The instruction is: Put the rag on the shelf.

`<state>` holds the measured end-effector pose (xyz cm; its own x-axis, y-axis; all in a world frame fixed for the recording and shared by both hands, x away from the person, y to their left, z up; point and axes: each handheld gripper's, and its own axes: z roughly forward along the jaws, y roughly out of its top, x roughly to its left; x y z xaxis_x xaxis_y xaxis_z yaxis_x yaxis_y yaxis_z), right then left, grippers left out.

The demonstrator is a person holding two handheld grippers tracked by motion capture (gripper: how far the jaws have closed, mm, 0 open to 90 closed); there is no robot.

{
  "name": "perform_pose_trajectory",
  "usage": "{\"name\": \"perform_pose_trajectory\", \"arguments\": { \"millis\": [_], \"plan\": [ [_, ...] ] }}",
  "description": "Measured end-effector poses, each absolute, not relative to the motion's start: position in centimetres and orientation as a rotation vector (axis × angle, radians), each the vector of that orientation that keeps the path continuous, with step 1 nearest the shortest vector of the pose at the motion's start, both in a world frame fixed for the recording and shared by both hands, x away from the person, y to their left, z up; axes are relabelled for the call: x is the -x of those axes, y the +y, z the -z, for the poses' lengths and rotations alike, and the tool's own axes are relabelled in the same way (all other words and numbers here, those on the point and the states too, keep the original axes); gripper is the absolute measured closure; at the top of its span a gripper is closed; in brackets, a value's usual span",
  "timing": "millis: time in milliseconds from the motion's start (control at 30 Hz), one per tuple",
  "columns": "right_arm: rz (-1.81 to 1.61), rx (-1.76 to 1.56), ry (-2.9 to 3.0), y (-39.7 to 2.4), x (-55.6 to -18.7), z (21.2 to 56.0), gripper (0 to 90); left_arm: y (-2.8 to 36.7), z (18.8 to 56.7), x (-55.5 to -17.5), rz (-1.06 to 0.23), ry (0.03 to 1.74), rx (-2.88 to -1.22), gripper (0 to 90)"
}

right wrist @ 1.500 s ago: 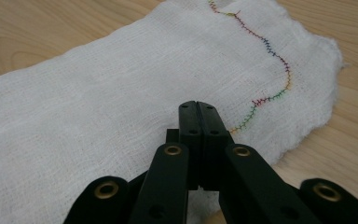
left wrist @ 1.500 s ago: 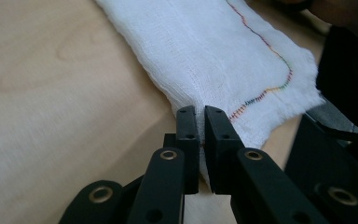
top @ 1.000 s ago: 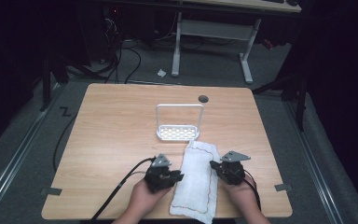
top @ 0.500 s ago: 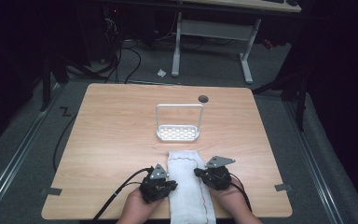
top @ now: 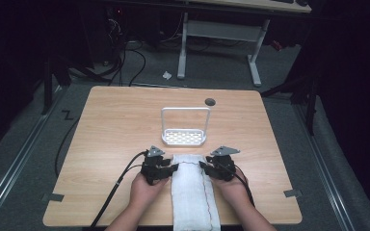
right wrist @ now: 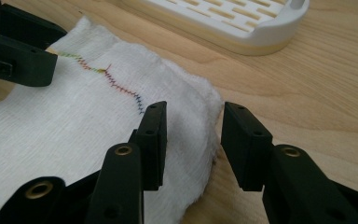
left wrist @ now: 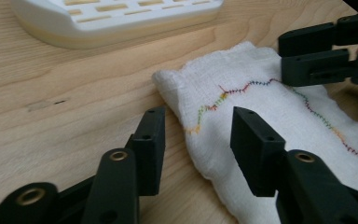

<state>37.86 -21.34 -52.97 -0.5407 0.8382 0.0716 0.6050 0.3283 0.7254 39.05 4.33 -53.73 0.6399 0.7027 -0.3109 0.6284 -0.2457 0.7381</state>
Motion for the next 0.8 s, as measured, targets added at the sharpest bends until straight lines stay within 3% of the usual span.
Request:
{"name": "perform_pose_trajectory", "arguments": {
  "millis": [67, 200, 367, 800],
  "plan": [
    [-1.058, -1.298, 2.285, -21.3, -38.2, 53.2, 61.2, 4.2, 53.8, -39.2, -0.089, 1.054, -1.946, 61.0],
    [-1.064, -1.262, 2.292, -20.8, -37.8, 53.3, 70.2, 4.2, 53.8, -39.1, -0.077, 1.059, -1.957, 72.7],
    [-1.096, -1.252, 2.296, -20.7, -37.6, 53.5, 80.4, 4.2, 53.9, -39.1, -0.087, 1.063, -1.954, 81.1],
    [-1.152, -1.157, 2.218, -20.6, -36.1, 51.5, 82.4, 4.7, 52.1, -37.4, -0.169, 0.981, -1.87, 84.7]
  ]
}}
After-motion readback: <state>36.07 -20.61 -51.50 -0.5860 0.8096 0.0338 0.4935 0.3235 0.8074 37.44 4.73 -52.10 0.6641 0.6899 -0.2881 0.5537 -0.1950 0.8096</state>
